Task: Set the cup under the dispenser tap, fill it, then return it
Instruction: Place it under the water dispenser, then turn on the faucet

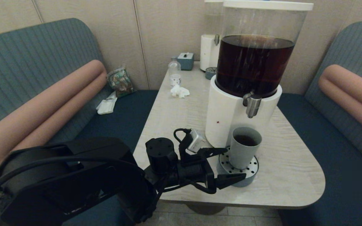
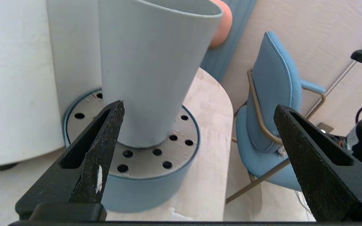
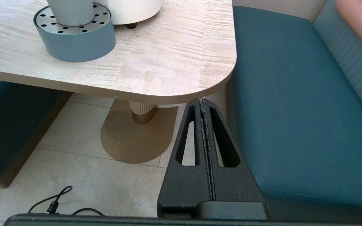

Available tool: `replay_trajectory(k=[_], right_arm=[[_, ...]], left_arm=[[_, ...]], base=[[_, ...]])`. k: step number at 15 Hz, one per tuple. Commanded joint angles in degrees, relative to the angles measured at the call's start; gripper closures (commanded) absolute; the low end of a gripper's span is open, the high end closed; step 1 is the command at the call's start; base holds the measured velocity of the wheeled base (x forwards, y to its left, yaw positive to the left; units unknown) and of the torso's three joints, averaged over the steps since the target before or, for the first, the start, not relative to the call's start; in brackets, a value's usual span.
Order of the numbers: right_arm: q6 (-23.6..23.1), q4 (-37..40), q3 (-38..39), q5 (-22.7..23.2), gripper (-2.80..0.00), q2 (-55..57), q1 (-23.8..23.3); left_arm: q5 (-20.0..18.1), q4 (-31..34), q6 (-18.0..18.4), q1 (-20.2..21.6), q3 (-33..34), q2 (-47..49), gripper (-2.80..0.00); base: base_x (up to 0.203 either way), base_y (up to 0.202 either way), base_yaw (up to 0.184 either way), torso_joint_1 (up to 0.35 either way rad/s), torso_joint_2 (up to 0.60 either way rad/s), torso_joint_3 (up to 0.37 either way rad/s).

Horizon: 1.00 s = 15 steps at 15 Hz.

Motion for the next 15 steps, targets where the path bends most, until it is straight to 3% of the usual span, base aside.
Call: replay_trajectory(k=[1, 7, 8, 12, 15], right_arm=[[-0.05, 0.01, 0.00, 0.02, 0.00, -0.16, 0.01], [-0.05, 0.01, 0.00, 0.02, 0.00, -0.11, 0.01], [-0.05, 0.01, 0.00, 0.02, 0.00, -0.20, 0.01], [-0.05, 0.01, 0.00, 0.02, 0.00, -0.20, 0.01], [-0.05, 0.01, 0.00, 0.02, 0.00, -0.20, 0.01]], left_arm=[[-0.12, -0.49, -0.09, 0.07, 2.33, -1.32, -2.80], [0.68, -0.49, 0.35, 0.84, 14.51, -9.43, -2.80], [1.27, -0.49, 0.42, 0.91, 16.72, -11.73, 0.00], [3.59, -0.49, 0.21, 1.04, 29.05, -21.79, 0.00], [10.27, -0.49, -0.54, 1.80, 38.67, -32.03, 0.00]], base=[[0.000, 0.000, 0.000, 0.000, 0.00, 0.000], [0.000, 0.000, 0.000, 0.000, 0.00, 0.000], [0.000, 0.000, 0.000, 0.000, 0.00, 0.000], [0.000, 0.000, 0.000, 0.000, 0.00, 0.000], [0.000, 0.000, 0.000, 0.000, 0.00, 0.000]])
